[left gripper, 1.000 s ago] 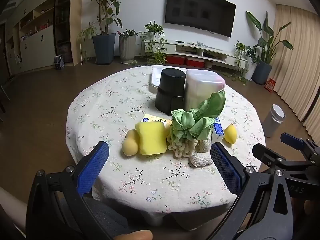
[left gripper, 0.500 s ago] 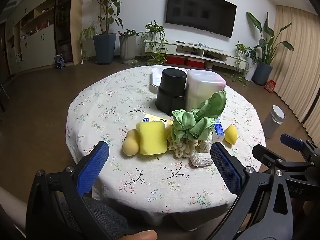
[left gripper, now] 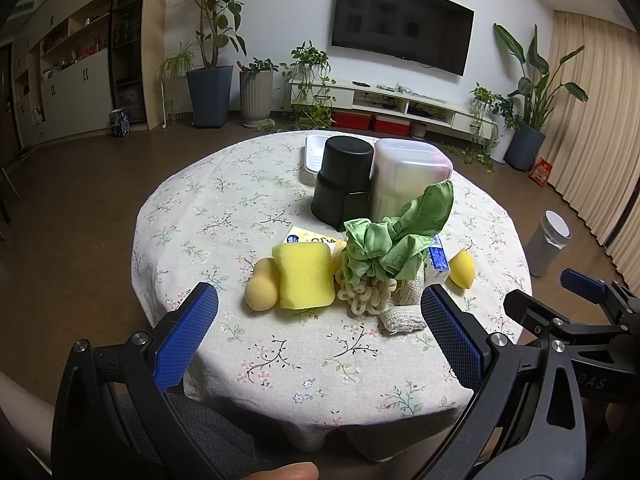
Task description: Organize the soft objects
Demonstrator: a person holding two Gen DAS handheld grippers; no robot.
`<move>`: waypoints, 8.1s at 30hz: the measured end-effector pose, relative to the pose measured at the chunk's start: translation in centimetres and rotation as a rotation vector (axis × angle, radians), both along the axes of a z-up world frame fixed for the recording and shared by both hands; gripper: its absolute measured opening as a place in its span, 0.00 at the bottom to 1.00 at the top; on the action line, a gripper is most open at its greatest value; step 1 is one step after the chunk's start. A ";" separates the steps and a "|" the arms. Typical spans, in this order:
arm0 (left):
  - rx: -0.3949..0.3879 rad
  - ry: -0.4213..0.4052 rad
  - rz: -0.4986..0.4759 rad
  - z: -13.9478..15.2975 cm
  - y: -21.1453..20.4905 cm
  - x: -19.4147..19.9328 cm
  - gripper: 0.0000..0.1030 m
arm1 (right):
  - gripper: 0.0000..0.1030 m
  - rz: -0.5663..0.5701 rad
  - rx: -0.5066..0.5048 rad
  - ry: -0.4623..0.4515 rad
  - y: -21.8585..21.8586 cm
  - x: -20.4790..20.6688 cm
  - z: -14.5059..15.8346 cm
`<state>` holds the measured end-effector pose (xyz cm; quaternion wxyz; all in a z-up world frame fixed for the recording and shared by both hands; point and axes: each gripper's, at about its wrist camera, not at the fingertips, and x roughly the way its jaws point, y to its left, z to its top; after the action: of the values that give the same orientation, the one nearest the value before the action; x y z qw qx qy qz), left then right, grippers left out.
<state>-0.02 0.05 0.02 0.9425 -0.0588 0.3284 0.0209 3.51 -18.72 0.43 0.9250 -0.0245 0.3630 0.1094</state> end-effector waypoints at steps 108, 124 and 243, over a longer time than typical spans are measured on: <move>-0.139 0.179 -0.087 -6.8 3.6 10.5 0.99 | 0.78 0.061 -0.028 0.306 -2.4 14.1 -10.4; -0.162 0.224 -0.208 -8.9 1.3 11.4 0.65 | 0.61 0.079 -0.082 0.255 -2.2 13.3 -10.1; -0.053 0.142 -0.227 0.2 9.3 33.6 0.28 | 0.36 0.052 -0.087 0.141 -8.5 32.1 -0.7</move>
<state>33.60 9.30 0.27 0.9112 -0.0442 0.3994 -0.0905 35.62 -27.26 -0.30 0.8920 -0.0661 0.4311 0.1190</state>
